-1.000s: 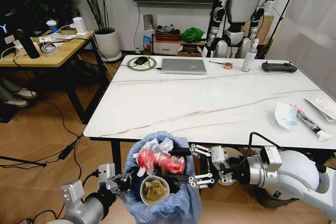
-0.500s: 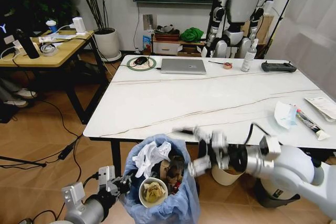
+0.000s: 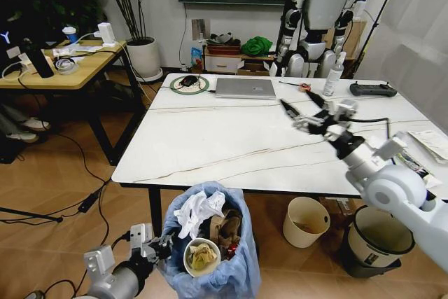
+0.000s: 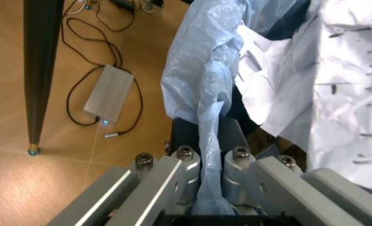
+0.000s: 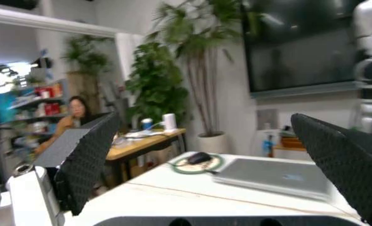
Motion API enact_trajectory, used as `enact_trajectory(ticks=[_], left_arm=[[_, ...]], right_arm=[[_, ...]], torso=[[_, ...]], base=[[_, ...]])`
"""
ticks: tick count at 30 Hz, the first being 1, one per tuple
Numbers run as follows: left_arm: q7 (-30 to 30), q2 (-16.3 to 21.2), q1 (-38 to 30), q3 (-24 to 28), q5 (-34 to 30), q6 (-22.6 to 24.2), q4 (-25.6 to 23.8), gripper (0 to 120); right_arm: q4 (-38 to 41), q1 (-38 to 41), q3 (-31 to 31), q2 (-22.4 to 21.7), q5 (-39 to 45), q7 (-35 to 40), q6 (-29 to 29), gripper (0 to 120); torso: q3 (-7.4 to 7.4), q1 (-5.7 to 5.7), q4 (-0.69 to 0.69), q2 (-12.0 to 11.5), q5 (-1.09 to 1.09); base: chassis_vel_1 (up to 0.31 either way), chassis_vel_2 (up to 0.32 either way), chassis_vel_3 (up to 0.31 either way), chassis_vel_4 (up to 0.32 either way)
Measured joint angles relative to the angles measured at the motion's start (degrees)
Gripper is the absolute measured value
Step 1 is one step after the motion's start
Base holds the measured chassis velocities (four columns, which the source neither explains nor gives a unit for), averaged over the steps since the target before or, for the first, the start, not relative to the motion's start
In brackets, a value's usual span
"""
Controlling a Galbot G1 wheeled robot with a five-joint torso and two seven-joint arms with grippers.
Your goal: Pick up the trash bin and place the trash from the table into it.
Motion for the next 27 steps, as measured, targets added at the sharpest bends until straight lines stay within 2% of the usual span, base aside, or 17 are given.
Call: enact_trajectory(ticks=[3,4,6,9,13,16,17,18,20,21,22,23,26,27], left_arm=[[0.2,0.2,0.2,-0.1,0.5,-0.3,-0.2,0],[0.2,0.2,0.2,-0.1,0.5,-0.3,-0.2,0],[0.2,0.1,0.2,0.0,0.7,-0.3,-0.2,0],[0.6,-0.1,0.3,0.5,1.7,-0.6,0.0,0],[0.8,-0.2,0.5,0.7,2.2,-0.7,0.2,0],[1.0,-0.3,0.6,0.8,2.5,-0.9,0.2,0],[1.2,-0.3,0.6,0.9,2.8,-1.0,0.3,0],[1.2,-0.3,0.6,0.9,2.8,-1.0,0.3,0],[1.5,-0.3,0.7,0.9,3.2,-1.3,0.4,0],[1.7,-0.3,0.8,1.1,3.5,-1.5,0.4,0],[1.8,-0.2,0.8,1.1,3.7,-1.6,0.4,0],[1.9,-0.1,0.8,1.1,3.8,-1.8,0.3,0],[2.0,0.0,0.7,1.1,3.8,-1.8,0.1,0],[2.0,0.0,0.8,1.1,3.8,-1.8,0.1,0]], right_arm=[[-0.6,-10.1,10.0,4.2,-4.4,-2.1,-0.3,100],[-0.6,-10.1,10.0,4.2,-4.4,-2.1,-0.3,100],[-0.3,-13.7,14.0,5.7,-5.9,-2.6,-0.5,100],[2.0,-24.3,26.2,11.6,-10.3,-4.9,-0.7,100],[2.9,-29.0,30.1,14.7,-11.8,-6.5,-0.3,100],[3.3,-31.0,31.7,16.3,-12.5,-7.4,0.0,100],[3.9,-33.8,33.7,19.2,-13.7,-9.1,0.6,100],[3.9,-33.8,33.7,19.2,-13.7,-9.1,0.6,100],[4.2,-36.1,35.1,23.2,-15.7,-11.2,1.8,100],[3.5,-37.1,35.4,26.9,-17.1,-13.1,3.2,100],[2.7,-37.3,35.3,29.0,-17.9,-13.9,3.9,100],[1.3,-36.9,34.9,31.7,-18.7,-14.8,5.2,100],[0.5,-36.3,34.5,33.4,-19.1,-15.2,5.8,100],[0.2,-36.0,34.5,33.7,-19.2,-15.4,6.1,100]], torso=[[0.00,0.00,0.00,0.0,0.00],[0.00,0.00,0.00,0.0,0.00],[0.00,0.00,-0.02,0.0,0.01],[-0.01,0.00,-0.01,0.0,-0.05],[-0.01,0.00,-0.03,0.0,0.01],[-0.01,0.00,-0.02,0.0,-0.02],[-0.01,-0.01,-0.03,0.0,-0.04],[-0.01,-0.01,-0.03,0.0,-0.04],[-0.01,-0.01,-0.05,0.0,0.01],[-0.01,-0.01,0.03,0.0,-0.15],[-0.01,-0.01,-0.05,0.0,0.01],[-0.01,-0.01,0.00,0.0,0.03],[-0.01,-0.01,-0.02,0.0,-0.09],[-0.01,-0.01,0.00,0.0,-0.05]], base=[[0.000,0.000,0.000,0.000],[0.000,0.000,0.000,0.000],[0.000,0.000,0.000,0.000],[0.000,0.000,0.000,0.000],[0.000,0.000,0.000,0.000],[0.000,0.000,0.000,0.000],[0.000,0.000,0.000,0.000],[0.000,0.000,0.000,0.000],[0.000,0.000,0.000,0.000],[0.000,0.000,0.000,0.000],[0.000,0.000,0.000,0.000],[0.000,0.000,0.000,0.000],[0.000,0.000,0.000,0.000],[0.000,0.000,0.000,0.000]])
